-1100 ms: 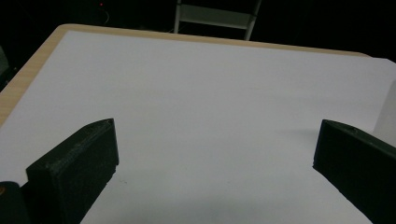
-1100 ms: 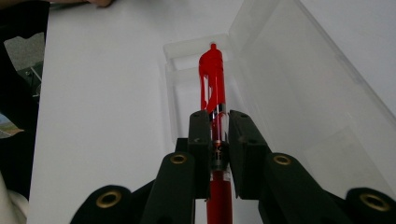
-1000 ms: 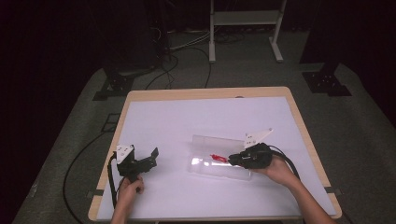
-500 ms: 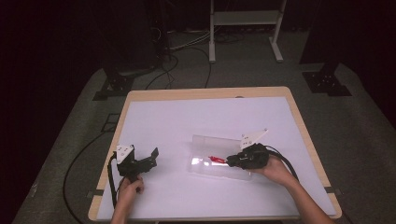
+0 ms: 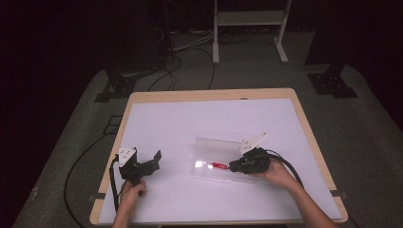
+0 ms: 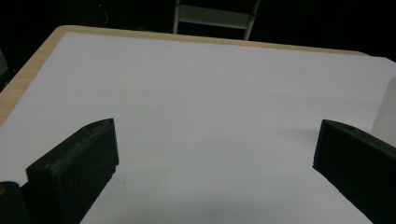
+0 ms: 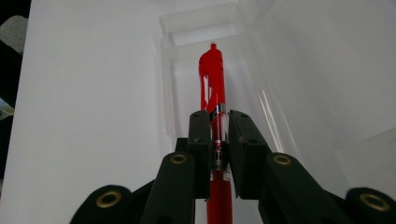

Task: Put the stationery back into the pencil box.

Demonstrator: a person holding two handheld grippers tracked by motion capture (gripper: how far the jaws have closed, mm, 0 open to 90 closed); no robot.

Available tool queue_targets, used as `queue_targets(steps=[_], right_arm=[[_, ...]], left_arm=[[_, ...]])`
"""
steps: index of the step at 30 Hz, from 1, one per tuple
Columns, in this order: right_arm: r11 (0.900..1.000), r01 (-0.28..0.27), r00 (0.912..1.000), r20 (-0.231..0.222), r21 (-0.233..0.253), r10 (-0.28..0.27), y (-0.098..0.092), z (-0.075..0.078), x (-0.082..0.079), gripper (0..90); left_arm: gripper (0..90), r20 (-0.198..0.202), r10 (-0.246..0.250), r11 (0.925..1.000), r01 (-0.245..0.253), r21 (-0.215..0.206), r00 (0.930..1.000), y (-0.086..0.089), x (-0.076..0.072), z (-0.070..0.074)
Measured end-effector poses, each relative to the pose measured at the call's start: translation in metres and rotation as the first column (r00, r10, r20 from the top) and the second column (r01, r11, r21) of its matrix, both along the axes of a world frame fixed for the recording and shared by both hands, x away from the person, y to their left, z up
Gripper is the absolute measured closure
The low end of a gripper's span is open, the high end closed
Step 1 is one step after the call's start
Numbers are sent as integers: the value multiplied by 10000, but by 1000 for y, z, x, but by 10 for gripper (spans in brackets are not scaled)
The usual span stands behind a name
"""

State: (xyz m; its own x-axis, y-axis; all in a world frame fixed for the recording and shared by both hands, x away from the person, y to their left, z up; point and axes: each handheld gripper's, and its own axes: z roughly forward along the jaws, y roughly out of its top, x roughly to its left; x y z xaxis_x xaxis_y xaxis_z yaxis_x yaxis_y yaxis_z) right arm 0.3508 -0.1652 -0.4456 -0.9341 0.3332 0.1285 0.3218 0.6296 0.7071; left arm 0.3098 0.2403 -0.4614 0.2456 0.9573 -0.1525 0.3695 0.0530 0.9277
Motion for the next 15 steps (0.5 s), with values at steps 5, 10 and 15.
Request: queue_targets(steps=[5, 10, 15], right_arm=[[10000, -39, 10000, -87, -24, 39, 2, -4, 1, 791], [10000, -40, 9998, -203, -59, 38, 4, -7, 3, 791], [9999, -57, 9997, -253, -95, 55, 5, -9, 3, 790]], left_arm=[[0, -22, 14, 10000, -14, -9, 10000, 0, 0, 0], [0, 0, 1, 10000, -1, -2, 10000, 0, 0, 0], [0, -2, -3, 10000, 3, -3, 10000, 0, 0, 0]])
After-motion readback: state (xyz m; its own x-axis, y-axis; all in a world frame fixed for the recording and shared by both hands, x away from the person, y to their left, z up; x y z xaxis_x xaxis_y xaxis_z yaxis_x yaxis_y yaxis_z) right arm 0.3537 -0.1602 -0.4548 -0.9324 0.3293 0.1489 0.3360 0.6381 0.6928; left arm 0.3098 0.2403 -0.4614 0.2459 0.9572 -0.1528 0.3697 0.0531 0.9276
